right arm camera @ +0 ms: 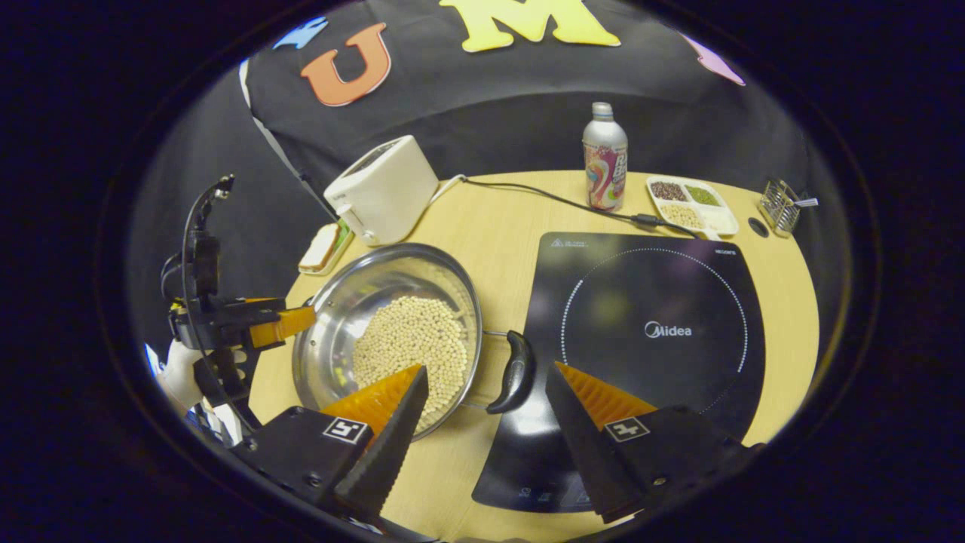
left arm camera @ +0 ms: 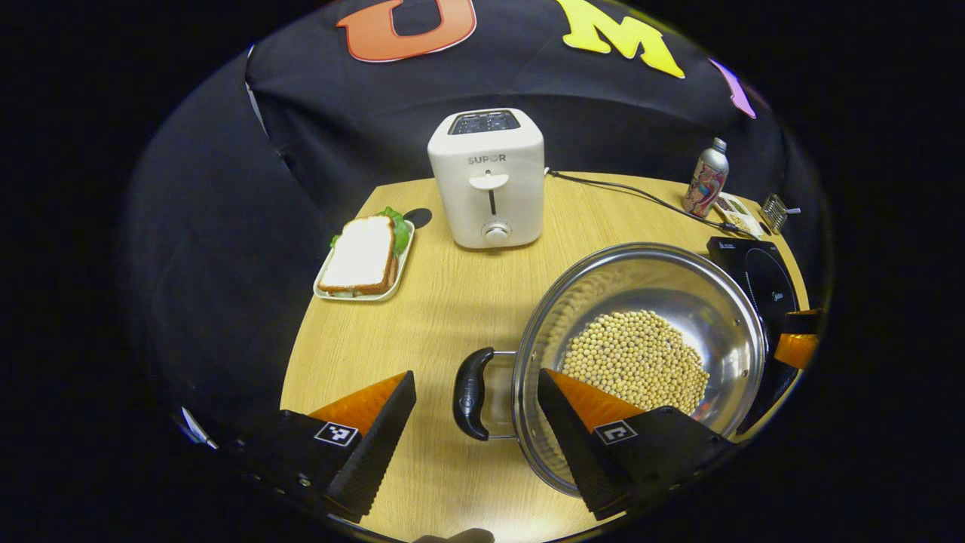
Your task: First push the handle of the pot to place it horizontally, then grasp the pot with both hands and set it on the induction cooktop.
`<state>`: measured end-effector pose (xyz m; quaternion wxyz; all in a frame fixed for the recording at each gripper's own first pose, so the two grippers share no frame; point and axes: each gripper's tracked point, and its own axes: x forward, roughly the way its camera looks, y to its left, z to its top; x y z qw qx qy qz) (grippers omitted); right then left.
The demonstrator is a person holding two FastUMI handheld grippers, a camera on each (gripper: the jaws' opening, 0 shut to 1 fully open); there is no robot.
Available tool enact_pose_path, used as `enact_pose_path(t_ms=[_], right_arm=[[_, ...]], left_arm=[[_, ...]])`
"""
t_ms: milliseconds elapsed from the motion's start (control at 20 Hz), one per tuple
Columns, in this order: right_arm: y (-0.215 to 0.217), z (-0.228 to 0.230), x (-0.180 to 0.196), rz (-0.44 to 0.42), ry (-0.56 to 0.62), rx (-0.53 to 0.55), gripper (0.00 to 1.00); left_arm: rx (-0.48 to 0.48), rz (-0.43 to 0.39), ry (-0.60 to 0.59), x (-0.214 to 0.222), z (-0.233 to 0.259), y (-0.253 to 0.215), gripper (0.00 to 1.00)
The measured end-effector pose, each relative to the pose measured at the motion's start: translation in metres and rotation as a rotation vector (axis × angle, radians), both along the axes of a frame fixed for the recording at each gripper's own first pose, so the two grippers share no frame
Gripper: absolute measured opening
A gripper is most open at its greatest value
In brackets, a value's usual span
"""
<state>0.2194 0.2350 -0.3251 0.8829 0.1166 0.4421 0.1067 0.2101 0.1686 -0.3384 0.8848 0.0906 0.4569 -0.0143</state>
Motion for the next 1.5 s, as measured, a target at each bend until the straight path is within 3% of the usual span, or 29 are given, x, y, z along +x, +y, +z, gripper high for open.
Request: enact_pose_path(t_ms=[150, 350, 400, 450, 550, 600, 650, 700, 750, 800, 900, 950, 1000, 1100, 1150, 1250, 1300, 1350, 1400, 1450, 1500], right_arm=[[0.003, -0.01, 0.004, -0.007, 0.041, -0.027, 0.95], [0.007, -0.022, 0.005, -0.037, 0.102, -0.033, 0.98], [0.008, -0.026, 0.003, -0.046, 0.132, -0.033, 0.92], [0.008, -0.023, 0.005, -0.066, 0.124, -0.031, 0.96], [0.007, -0.025, 0.007, -0.059, 0.14, -0.044, 0.95], [0.008, -0.025, 0.01, -0.069, 0.136, -0.044, 0.96], [0.009, -0.026, 0.009, -0.072, 0.143, -0.051, 0.95], [0.008, -0.029, 0.009, -0.078, 0.155, -0.063, 0.88], [0.006, -0.027, 0.011, -0.085, 0.153, -0.078, 0.94], [0.006, -0.028, 0.009, -0.088, 0.166, -0.097, 0.91], [0.004, -0.029, 0.009, -0.101, 0.177, -0.13, 0.86], [0.002, -0.031, 0.01, -0.108, 0.189, -0.151, 0.84], [0.001, -0.032, 0.012, -0.119, 0.189, -0.166, 0.79], [0.002, -0.033, 0.013, -0.133, 0.199, -0.196, 0.75], [0.003, -0.033, 0.013, -0.138, 0.208, -0.212, 0.7], [0.003, -0.032, 0.013, -0.154, 0.224, -0.208, 0.68], [0.004, -0.034, 0.014, -0.152, 0.228, -0.2, 0.66], [0.002, -0.031, 0.014, -0.154, 0.224, -0.193, 0.65], [0.002, -0.031, 0.014, -0.151, 0.22, -0.189, 0.61], [0.002, -0.03, 0.014, -0.146, 0.213, -0.186, 0.62], [0.003, -0.03, 0.015, -0.145, 0.212, -0.184, 0.6]], left_arm=[[0.003, -0.008, 0.029, 0.002, -0.008, 0.001, 1.0], [0.02, -0.031, 0.069, 0.004, -0.017, 0.002, 0.97], [0.022, -0.038, 0.086, 0.004, -0.021, 0.001, 0.96], [0.017, -0.048, 0.105, 0.002, -0.024, -0.002, 0.96], [0.006, -0.058, 0.123, 0.001, -0.026, -0.005, 0.94], [0.003, -0.068, 0.131, 0.001, -0.027, -0.007, 0.85], [0.01, -0.076, 0.145, -0.001, -0.028, -0.008, 0.82], [0.009, -0.086, 0.154, -0.001, -0.029, -0.01, 0.79], [0.011, -0.094, 0.165, -0.001, -0.031, -0.012, 0.79], [0.016, -0.101, 0.173, -0.001, -0.031, -0.013, 0.73], [0.026, -0.107, 0.186, 0.001, -0.032, -0.013, 0.71], [0.028, -0.111, 0.196, -0.002, -0.033, -0.014, 0.81], [0.028, -0.114, 0.204, -0.002, -0.033, -0.014, 0.72], [0.021, -0.115, 0.227, -0.006, -0.036, -0.015, 0.82], [0.018, -0.114, 0.227, -0.005, -0.035, -0.015, 0.71], [0.008, -0.096, 0.238, -0.005, -0.034, -0.014, 0.67], [-0.002, -0.087, 0.243, -0.005, -0.035, -0.014, 0.67], [-0.014, -0.087, 0.248, -0.007, -0.034, -0.015, 0.75], [-0.021, -0.082, 0.252, -0.006, -0.033, -0.014, 0.64], [-0.023, -0.079, 0.247, -0.005, -0.032, -0.015, 0.72], [-0.023, -0.082, 0.241, -0.005, -0.033, -0.014, 0.6]])
